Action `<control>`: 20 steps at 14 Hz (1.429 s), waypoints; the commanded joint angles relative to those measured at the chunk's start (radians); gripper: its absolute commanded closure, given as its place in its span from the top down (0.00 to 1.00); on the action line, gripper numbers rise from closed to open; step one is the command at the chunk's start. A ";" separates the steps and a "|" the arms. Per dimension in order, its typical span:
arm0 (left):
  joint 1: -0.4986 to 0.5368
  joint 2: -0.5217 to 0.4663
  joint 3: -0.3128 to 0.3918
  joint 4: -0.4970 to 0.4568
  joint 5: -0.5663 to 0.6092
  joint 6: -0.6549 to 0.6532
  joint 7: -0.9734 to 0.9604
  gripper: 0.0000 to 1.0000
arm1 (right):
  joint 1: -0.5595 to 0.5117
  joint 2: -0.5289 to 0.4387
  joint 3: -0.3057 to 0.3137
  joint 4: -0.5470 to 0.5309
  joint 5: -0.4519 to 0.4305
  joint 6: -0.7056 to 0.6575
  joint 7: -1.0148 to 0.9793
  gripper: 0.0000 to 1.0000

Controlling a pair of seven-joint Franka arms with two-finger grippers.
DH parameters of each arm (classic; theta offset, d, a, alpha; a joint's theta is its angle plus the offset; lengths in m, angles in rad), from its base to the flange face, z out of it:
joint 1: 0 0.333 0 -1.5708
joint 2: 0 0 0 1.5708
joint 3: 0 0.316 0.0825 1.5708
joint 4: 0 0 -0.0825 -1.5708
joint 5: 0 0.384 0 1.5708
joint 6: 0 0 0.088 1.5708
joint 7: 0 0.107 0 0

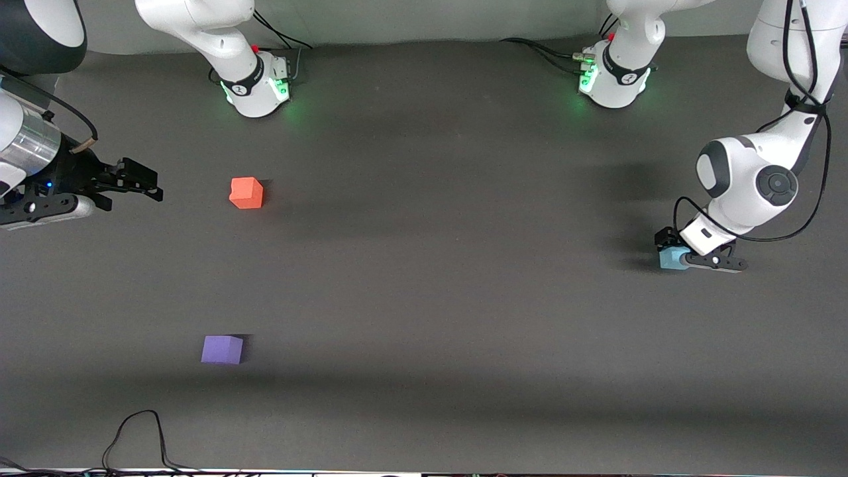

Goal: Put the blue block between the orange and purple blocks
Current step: 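Close the left gripper on the light blue block, then carry the blue block with the left gripper toward the table middle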

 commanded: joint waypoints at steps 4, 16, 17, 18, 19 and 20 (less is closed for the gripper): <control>-0.004 -0.012 0.002 0.041 0.009 -0.045 -0.020 0.39 | 0.004 -0.001 -0.003 0.012 0.005 -0.013 0.006 1.00; -0.401 -0.067 -0.013 0.752 -0.032 -1.012 -0.657 0.39 | 0.004 0.002 -0.001 0.012 0.005 -0.013 -0.002 1.00; -0.472 -0.054 -0.019 0.762 -0.042 -1.005 -0.768 0.39 | 0.004 0.003 -0.001 0.012 0.007 -0.013 -0.002 1.00; -0.553 -0.026 -0.022 0.788 -0.042 -0.982 -0.868 0.38 | 0.004 0.002 -0.001 0.012 0.007 -0.013 -0.002 1.00; -0.625 0.015 -0.023 0.822 -0.042 -0.948 -0.963 0.38 | 0.004 0.002 -0.001 0.012 0.005 -0.013 -0.002 1.00; -0.688 0.061 -0.023 0.856 -0.040 -0.904 -1.047 0.37 | 0.004 0.000 -0.001 0.012 0.005 -0.013 -0.002 1.00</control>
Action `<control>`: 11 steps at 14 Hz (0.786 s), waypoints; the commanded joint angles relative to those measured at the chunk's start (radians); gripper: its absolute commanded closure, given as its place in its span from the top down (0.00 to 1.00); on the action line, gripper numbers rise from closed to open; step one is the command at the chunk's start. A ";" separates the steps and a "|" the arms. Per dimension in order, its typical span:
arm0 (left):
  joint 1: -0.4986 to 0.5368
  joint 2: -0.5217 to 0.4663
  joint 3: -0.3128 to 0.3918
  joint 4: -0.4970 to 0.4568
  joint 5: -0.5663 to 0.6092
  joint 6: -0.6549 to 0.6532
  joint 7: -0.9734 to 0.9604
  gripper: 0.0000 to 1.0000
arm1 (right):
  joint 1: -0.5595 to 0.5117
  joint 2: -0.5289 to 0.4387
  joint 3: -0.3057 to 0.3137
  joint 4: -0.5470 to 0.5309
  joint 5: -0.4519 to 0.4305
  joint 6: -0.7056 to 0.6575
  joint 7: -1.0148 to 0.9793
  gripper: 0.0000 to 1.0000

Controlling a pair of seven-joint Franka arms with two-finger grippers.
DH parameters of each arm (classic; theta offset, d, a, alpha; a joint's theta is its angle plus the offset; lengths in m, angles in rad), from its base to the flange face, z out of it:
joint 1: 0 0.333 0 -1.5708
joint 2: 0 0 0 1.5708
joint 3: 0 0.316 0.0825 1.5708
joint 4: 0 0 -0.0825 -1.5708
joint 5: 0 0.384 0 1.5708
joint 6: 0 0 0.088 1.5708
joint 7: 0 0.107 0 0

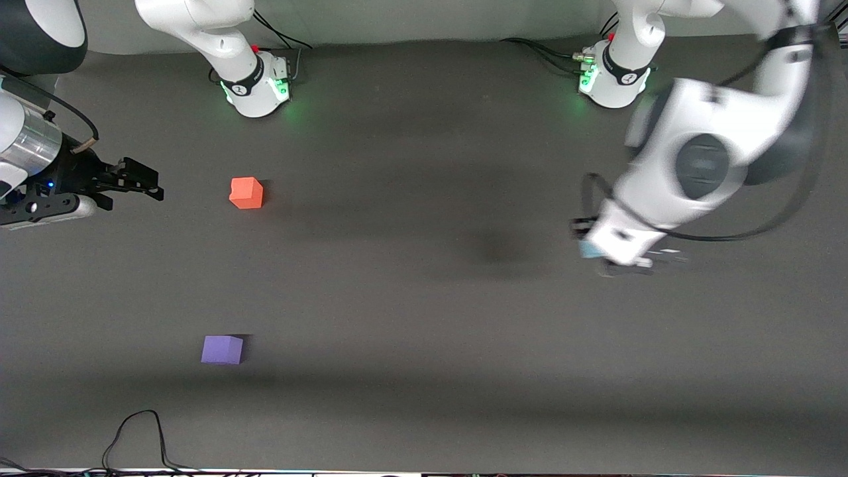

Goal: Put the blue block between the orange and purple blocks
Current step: 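Carry the blue block with the left gripper toward the table middle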

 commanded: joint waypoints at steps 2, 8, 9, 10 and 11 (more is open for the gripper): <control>-0.225 0.197 0.020 0.156 0.003 0.114 -0.276 0.37 | 0.004 0.001 -0.002 0.011 0.005 -0.011 -0.002 1.00; -0.438 0.463 0.021 0.264 0.023 0.309 -0.387 0.37 | 0.006 0.001 -0.001 0.008 0.005 -0.011 -0.002 1.00; -0.452 0.488 0.021 0.262 0.035 0.358 -0.385 0.37 | 0.006 0.003 -0.001 0.008 0.005 -0.011 -0.002 1.00; -0.467 0.515 0.021 0.262 0.041 0.401 -0.388 0.37 | 0.006 0.003 -0.001 0.008 0.005 -0.011 -0.002 1.00; -0.478 0.537 0.021 0.264 0.041 0.424 -0.387 0.37 | 0.006 0.003 -0.001 0.008 0.005 -0.011 -0.002 1.00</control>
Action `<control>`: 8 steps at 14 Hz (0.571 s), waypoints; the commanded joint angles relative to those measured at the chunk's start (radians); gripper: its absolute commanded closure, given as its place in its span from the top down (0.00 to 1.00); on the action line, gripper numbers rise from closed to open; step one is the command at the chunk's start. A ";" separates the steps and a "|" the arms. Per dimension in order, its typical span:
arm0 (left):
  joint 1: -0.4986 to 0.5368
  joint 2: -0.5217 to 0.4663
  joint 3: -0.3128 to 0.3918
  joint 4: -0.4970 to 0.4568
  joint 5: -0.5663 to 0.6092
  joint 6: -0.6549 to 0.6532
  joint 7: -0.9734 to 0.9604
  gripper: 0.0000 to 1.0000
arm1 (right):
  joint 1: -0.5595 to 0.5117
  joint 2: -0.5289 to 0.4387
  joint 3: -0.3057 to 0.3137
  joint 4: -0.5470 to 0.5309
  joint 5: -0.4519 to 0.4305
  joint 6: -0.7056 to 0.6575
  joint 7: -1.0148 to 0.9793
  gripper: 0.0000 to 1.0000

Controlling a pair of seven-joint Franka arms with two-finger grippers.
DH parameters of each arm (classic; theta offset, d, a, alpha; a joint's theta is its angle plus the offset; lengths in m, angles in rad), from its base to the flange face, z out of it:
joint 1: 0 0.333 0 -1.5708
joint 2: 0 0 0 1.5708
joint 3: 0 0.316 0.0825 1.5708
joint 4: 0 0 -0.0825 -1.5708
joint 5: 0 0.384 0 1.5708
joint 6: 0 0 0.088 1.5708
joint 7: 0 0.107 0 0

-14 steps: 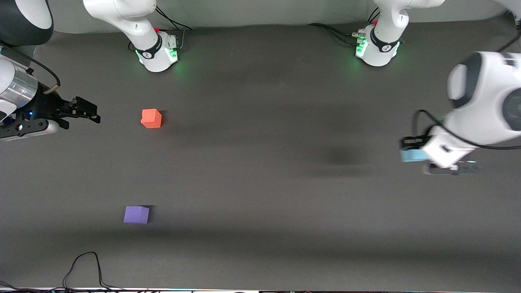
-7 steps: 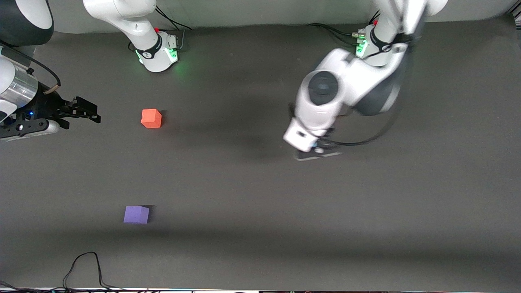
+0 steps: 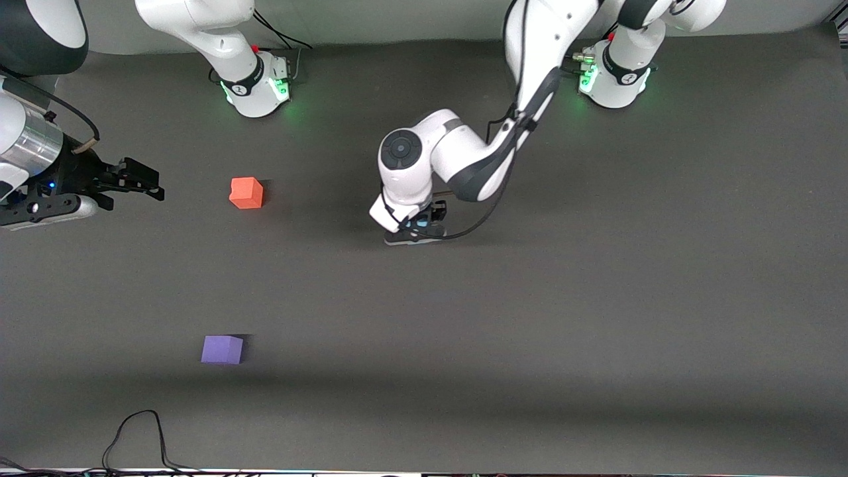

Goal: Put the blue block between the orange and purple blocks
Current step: 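Carry the blue block with the left gripper toward the table middle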

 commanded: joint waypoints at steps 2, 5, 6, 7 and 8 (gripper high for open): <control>-0.056 0.083 0.019 0.053 0.021 0.043 -0.018 0.37 | 0.005 0.002 -0.002 0.009 0.007 -0.010 -0.002 1.00; -0.059 0.118 0.019 0.053 0.021 0.088 -0.018 0.40 | 0.007 0.003 0.000 0.009 0.007 -0.009 -0.002 1.00; -0.059 0.118 0.021 0.053 0.023 0.088 -0.018 0.62 | 0.009 0.003 0.000 0.009 0.007 -0.009 -0.002 1.00; -0.056 0.112 0.022 0.053 0.023 0.080 -0.013 0.92 | 0.010 0.003 0.000 0.009 0.007 -0.009 -0.002 1.00; -0.050 0.094 0.025 0.056 0.018 0.060 -0.013 1.00 | 0.013 0.003 0.000 0.009 0.007 -0.009 -0.002 1.00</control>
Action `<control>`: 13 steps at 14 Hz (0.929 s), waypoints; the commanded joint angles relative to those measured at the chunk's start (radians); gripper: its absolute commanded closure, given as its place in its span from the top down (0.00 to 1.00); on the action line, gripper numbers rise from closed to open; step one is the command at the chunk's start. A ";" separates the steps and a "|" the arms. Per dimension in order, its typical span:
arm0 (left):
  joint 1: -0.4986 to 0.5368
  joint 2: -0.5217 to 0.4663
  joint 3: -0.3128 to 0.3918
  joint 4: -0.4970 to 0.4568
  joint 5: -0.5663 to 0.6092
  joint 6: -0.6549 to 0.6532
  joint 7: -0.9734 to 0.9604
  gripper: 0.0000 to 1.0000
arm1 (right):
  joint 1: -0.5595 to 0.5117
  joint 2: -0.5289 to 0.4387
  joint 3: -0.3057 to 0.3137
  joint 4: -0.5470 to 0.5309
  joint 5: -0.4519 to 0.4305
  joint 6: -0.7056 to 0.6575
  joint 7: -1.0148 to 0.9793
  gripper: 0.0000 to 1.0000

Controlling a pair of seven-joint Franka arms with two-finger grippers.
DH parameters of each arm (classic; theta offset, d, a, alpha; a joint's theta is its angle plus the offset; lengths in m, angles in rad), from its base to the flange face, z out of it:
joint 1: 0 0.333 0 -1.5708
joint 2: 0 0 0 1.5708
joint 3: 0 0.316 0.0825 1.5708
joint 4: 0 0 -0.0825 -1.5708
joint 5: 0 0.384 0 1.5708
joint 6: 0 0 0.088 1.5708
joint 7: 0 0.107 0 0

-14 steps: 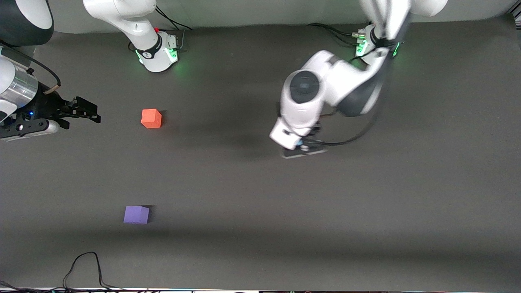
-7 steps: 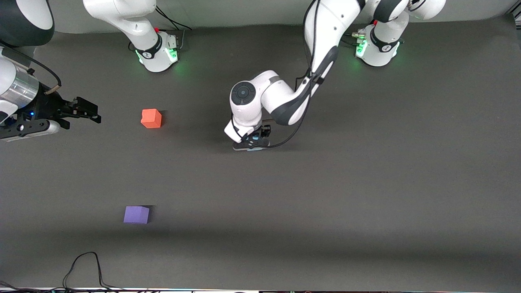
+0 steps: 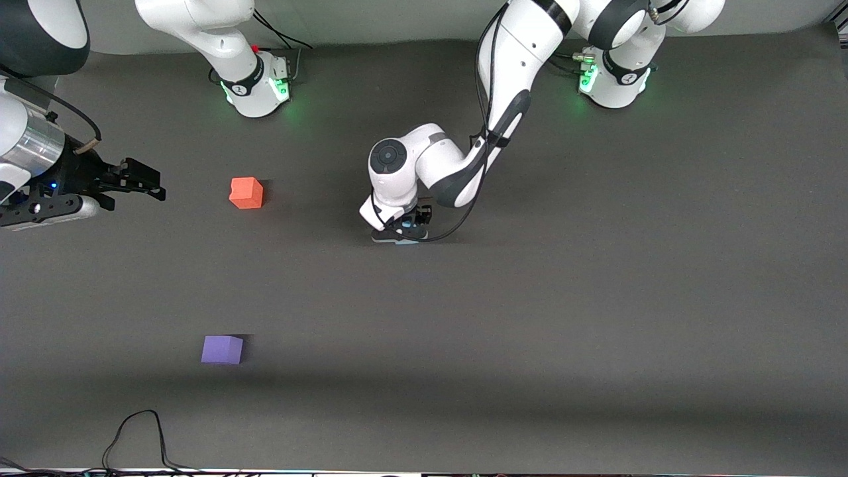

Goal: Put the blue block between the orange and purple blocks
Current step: 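Release the blue block while the right gripper reaches toward it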

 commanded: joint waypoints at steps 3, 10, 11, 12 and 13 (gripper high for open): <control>0.070 -0.068 0.009 0.105 -0.008 -0.176 -0.005 1.00 | 0.012 0.003 -0.003 0.009 0.007 -0.009 0.000 1.00; 0.425 -0.344 -0.013 0.150 -0.174 -0.583 0.265 1.00 | 0.161 0.010 -0.002 0.017 0.020 0.002 0.146 1.00; 0.470 -0.360 -0.005 0.146 -0.172 -0.649 0.341 1.00 | 0.223 0.017 -0.002 0.023 0.020 0.014 0.215 1.00; 0.545 -0.374 -0.003 0.141 -0.168 -0.707 0.420 1.00 | 0.277 0.032 -0.002 0.046 0.022 0.017 0.278 1.00; 0.607 -0.396 -0.003 0.129 -0.160 -0.747 0.502 1.00 | 0.338 0.058 -0.002 0.073 0.022 0.016 0.326 1.00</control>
